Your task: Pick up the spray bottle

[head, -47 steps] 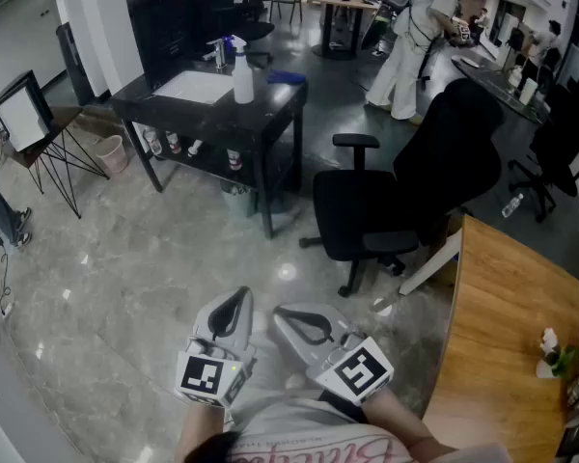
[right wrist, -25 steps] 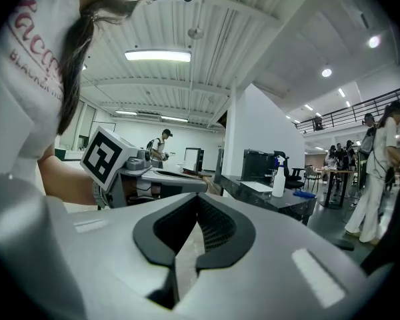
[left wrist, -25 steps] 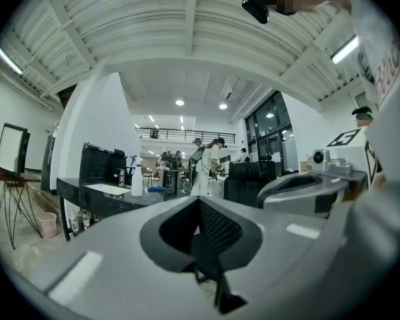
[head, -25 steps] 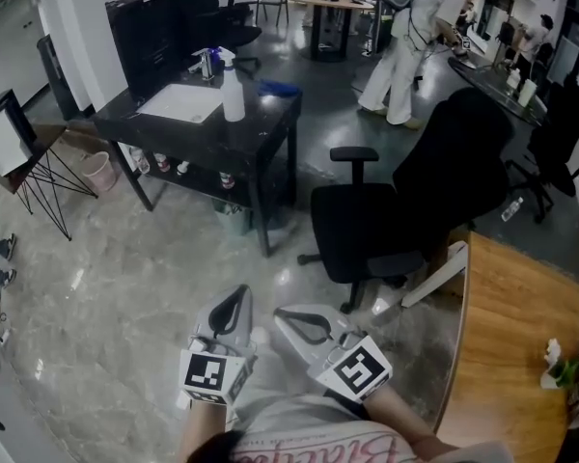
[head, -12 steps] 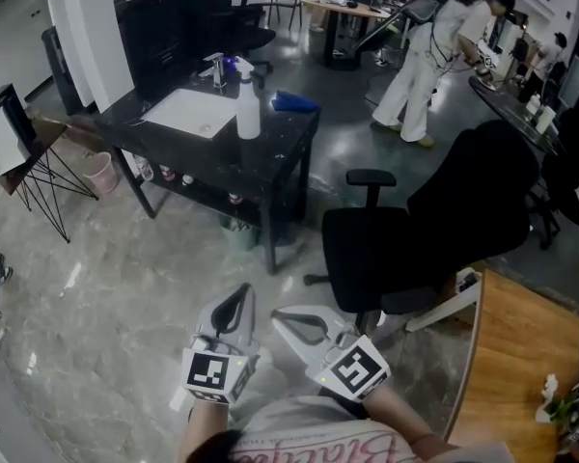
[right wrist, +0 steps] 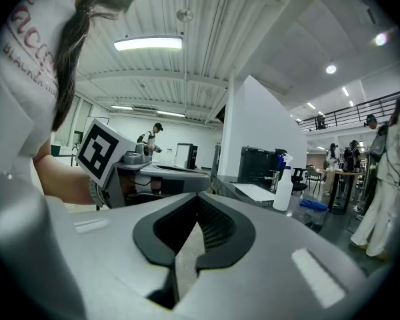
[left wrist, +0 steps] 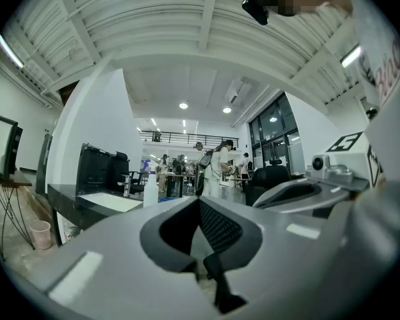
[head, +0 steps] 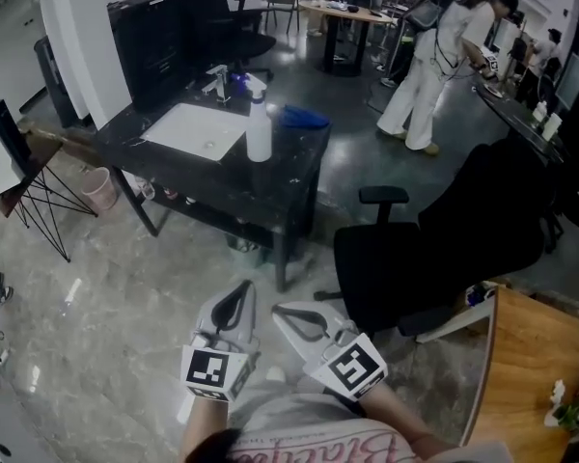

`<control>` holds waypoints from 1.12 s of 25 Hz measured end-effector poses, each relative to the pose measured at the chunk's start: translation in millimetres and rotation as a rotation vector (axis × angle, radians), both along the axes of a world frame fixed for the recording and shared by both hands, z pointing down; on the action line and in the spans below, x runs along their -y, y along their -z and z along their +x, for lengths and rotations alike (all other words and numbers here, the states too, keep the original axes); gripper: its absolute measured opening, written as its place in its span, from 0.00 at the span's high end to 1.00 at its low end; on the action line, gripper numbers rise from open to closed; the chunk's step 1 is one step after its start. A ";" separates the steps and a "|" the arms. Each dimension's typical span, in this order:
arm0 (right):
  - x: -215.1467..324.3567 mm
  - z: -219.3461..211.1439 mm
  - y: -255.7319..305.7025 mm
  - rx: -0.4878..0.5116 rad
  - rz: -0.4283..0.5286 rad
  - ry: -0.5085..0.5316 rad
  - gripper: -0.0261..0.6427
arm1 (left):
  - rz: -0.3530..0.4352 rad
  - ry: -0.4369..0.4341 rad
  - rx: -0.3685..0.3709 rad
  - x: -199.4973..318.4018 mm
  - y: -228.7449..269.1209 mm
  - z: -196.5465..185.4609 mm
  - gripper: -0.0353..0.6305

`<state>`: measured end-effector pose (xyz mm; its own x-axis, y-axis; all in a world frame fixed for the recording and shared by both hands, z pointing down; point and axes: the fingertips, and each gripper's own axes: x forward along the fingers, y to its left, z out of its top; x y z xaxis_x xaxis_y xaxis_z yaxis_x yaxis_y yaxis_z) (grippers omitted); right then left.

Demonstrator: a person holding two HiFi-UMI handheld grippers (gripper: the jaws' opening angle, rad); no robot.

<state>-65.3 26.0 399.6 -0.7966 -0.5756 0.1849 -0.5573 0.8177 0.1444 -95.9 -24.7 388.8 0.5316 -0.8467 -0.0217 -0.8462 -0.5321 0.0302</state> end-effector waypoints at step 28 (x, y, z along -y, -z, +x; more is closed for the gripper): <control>153.9 16.5 4.2 0.148 -0.065 -0.136 0.96 | -0.007 -0.034 -0.006 135.7 -9.2 6.6 0.95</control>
<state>-48.9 -127.9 395.5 -0.7338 -0.6701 0.1118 -0.6742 0.7385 0.0015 -89.4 -160.4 398.0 0.5596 -0.8285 -0.0185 -0.8277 -0.5599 0.0390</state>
